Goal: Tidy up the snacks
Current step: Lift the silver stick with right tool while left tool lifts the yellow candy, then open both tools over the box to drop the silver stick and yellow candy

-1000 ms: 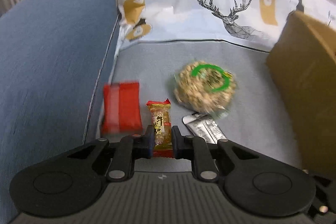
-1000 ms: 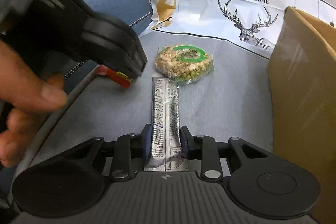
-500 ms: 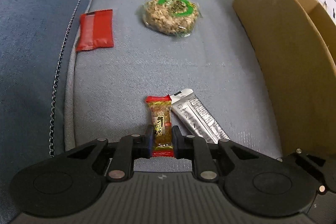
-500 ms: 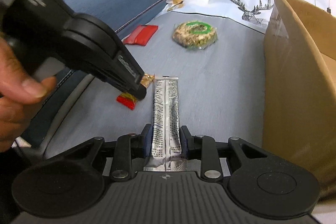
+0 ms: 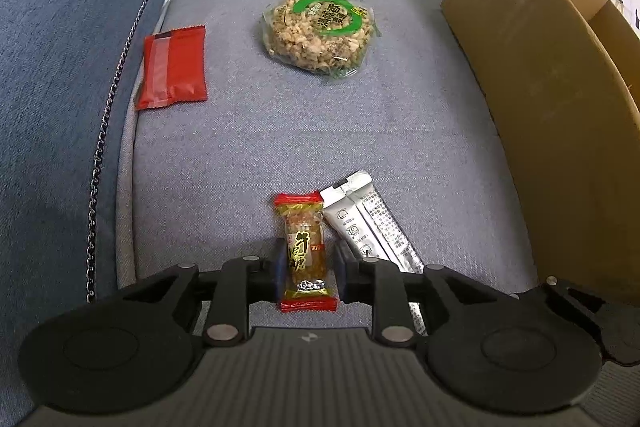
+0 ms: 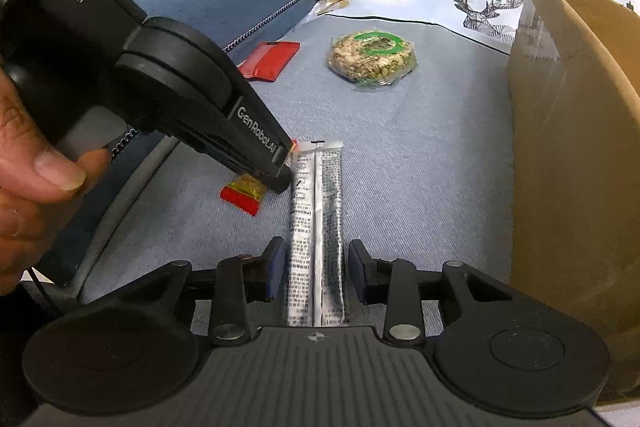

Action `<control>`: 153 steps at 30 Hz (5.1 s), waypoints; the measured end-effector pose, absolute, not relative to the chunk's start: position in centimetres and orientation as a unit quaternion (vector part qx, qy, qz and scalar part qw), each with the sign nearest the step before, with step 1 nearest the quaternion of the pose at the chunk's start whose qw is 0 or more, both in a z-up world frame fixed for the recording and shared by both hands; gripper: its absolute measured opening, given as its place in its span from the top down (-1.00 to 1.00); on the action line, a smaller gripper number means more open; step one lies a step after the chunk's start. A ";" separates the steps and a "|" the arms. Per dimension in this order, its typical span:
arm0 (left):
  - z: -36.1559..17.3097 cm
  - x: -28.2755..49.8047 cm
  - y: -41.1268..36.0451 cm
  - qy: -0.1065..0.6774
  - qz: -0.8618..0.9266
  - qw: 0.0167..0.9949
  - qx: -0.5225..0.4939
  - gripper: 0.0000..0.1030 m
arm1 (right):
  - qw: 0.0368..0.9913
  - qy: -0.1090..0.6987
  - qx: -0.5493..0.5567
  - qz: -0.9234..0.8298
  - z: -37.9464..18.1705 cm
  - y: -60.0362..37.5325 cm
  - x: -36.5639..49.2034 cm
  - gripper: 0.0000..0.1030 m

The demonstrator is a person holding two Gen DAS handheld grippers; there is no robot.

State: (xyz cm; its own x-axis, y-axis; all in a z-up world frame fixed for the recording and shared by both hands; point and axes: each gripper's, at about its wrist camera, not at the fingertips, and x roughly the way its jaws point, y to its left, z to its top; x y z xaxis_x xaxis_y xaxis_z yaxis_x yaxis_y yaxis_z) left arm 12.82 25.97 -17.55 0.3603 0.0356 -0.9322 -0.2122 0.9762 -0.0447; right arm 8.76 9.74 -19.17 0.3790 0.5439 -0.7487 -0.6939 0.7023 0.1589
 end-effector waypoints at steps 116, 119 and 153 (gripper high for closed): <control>-4.4 15.8 2.9 0.202 -0.048 0.978 -0.010 0.64 | 0.975 0.150 0.001 0.162 -3.9 -15.6 16.2 0.55; -4.5 16.6 2.2 0.198 -0.057 0.979 -0.012 0.64 | 0.976 0.155 0.001 0.153 -4.1 -16.2 16.5 0.55; -4.6 19.2 7.9 0.240 -0.021 0.966 -0.099 0.21 | 0.978 0.184 -0.015 0.093 -6.0 -13.9 17.7 -0.33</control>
